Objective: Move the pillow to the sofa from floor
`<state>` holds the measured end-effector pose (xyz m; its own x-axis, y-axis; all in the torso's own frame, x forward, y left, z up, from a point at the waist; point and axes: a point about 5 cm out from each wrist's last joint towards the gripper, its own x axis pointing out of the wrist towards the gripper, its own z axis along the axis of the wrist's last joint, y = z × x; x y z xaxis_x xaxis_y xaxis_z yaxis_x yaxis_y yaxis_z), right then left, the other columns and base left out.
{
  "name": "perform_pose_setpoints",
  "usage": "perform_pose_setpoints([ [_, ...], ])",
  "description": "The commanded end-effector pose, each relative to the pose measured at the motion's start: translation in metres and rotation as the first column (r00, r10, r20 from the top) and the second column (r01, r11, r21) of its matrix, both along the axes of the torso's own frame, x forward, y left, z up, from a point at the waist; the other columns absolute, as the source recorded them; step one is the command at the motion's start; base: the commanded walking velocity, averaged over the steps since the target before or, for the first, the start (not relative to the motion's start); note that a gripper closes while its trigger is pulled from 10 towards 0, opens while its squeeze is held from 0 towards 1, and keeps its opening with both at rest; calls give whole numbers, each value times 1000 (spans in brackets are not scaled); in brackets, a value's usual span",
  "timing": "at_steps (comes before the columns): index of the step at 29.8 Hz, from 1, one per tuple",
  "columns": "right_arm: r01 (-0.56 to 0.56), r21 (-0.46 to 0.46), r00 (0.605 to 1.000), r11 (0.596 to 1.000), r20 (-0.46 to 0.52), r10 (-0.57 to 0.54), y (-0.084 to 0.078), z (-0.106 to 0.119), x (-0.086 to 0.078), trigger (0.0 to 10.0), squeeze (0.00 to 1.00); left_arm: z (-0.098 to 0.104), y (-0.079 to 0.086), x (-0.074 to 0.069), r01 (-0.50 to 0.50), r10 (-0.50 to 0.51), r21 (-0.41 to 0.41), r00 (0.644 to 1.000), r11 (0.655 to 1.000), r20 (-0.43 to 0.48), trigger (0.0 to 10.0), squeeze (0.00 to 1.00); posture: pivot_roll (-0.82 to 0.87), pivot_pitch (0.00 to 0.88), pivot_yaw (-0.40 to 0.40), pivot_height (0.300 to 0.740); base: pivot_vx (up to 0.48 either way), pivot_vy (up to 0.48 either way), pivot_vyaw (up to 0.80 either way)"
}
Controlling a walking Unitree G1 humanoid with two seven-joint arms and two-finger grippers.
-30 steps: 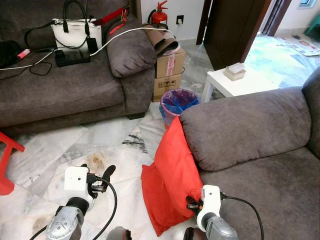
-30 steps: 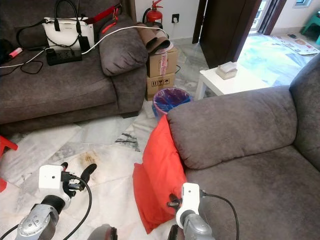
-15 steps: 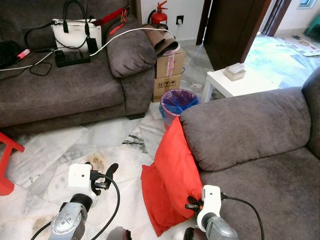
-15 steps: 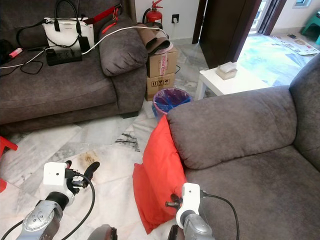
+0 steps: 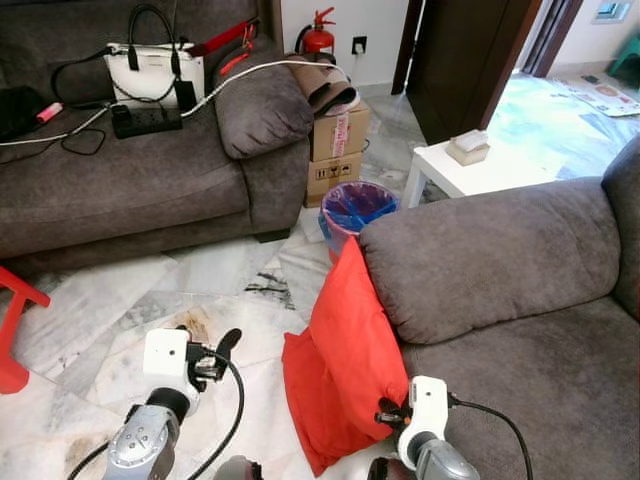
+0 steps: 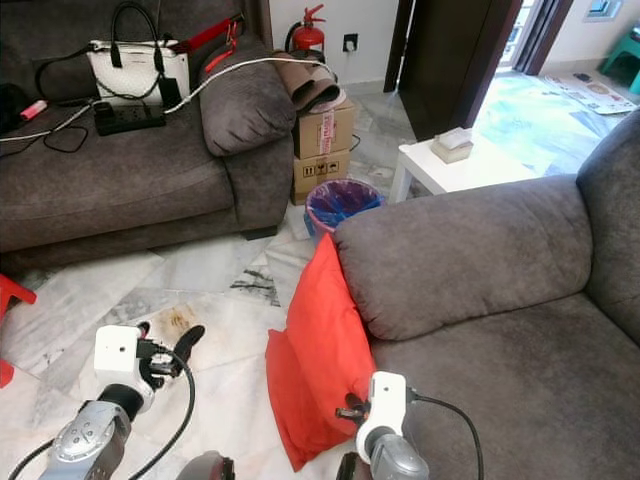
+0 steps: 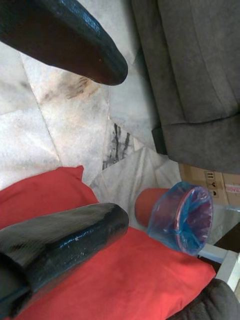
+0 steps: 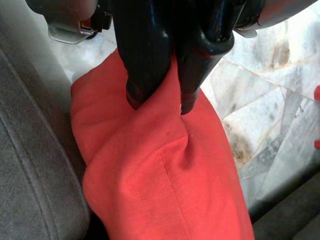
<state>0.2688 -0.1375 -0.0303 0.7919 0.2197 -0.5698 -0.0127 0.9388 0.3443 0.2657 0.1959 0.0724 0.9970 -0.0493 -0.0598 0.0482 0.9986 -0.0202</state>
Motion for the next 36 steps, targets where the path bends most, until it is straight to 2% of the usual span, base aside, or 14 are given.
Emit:
perform_pose_setpoints([
  [1, 11, 11, 1000, 1000, -17, -10, 0, -3, -4, 0, 0, -3, -3, 0, 15, -15, 17, 1000, 1000, -7, 10000, 0, 236, 112, 8, 631, 0, 0, 0],
  [10, -15, -15, 1000, 1000, -9, 15, 2, -1, -1, 0, 0, -2, -3, 2, 17, -17, 30, 1000, 999, 1, 10000, 0, 235, 119, 5, 631, 0, 0, 0],
  [11, -29, -32, 1000, 999, 10, 29, 2, 1, 1, 4627, 0, -3, -3, 1, 21, -21, 36, 1000, 999, 0, 10000, 0, 237, 121, 4, 631, 0, 0, 0],
  [12, -30, -30, 999, 999, 19, 30, 3, 2, 2, 10000, 0, -4, -3, 1, 16, -16, 31, 1000, 999, -2, 10000, 0, 236, 122, 5, 631, 0, 0, 0],
  [22, -58, -26, 997, 998, 48, 59, 7, 4, 3, 10000, 0, -5, -4, 0, 13, -13, 28, 1000, 1000, -2, 10000, 0, 234, 127, 5, 636, 0, 0, 0],
  [36, -45, -18, 999, 999, 24, 45, 0, -3, -6, 10000, 0, -7, -3, 0, 7, -6, 28, 1000, 1000, -6, 10000, 0, 235, 132, 5, 716, 0, 0, 0],
])
